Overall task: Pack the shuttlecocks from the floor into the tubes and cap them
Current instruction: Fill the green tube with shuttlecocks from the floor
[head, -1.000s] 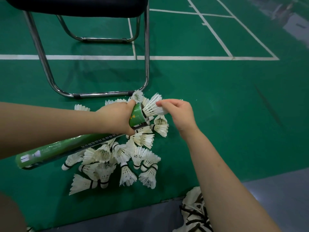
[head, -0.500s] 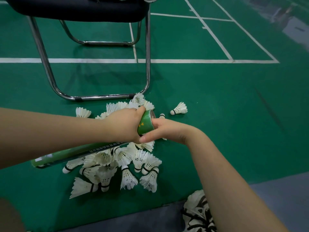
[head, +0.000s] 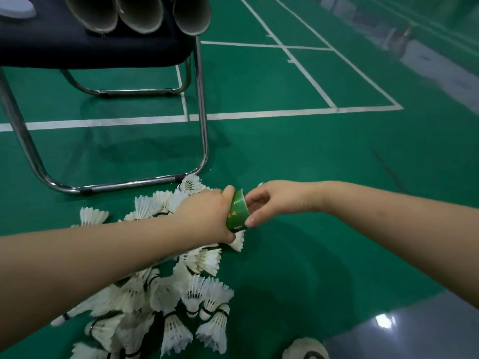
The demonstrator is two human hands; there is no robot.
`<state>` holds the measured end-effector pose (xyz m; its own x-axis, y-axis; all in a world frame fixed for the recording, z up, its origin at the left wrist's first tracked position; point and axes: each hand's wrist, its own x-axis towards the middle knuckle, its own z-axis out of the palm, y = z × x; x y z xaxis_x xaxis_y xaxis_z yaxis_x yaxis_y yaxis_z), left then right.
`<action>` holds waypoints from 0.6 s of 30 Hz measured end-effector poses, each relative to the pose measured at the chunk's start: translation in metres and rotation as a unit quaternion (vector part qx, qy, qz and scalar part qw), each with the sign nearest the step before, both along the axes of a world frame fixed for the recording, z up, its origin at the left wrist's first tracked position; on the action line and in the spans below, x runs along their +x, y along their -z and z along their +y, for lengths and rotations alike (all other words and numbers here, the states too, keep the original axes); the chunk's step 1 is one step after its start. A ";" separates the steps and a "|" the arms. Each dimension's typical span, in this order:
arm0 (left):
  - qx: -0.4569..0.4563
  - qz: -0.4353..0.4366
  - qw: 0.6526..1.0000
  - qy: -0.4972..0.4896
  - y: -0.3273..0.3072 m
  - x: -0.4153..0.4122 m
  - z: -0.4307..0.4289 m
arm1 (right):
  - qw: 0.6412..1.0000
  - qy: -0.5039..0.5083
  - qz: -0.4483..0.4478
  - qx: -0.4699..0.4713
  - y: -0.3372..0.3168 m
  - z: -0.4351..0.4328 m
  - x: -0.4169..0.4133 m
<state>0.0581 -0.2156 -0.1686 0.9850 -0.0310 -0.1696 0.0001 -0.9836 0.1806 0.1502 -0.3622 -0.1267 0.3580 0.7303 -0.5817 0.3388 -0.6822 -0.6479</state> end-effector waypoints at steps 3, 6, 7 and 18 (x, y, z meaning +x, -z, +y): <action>0.030 0.006 0.999 -0.025 0.009 0.023 -0.001 | 0.996 0.048 -0.081 0.010 0.014 -0.027 0.028; 0.039 0.028 0.997 -0.053 0.016 0.043 0.002 | 0.983 0.113 -0.144 0.012 0.047 -0.047 0.053; 0.038 0.035 0.997 -0.064 0.018 0.048 0.004 | 0.979 0.140 -0.148 0.015 0.062 -0.051 0.060; 0.061 0.070 0.988 -0.123 0.050 0.045 0.024 | 0.986 0.148 -0.038 -0.065 0.201 -0.020 0.033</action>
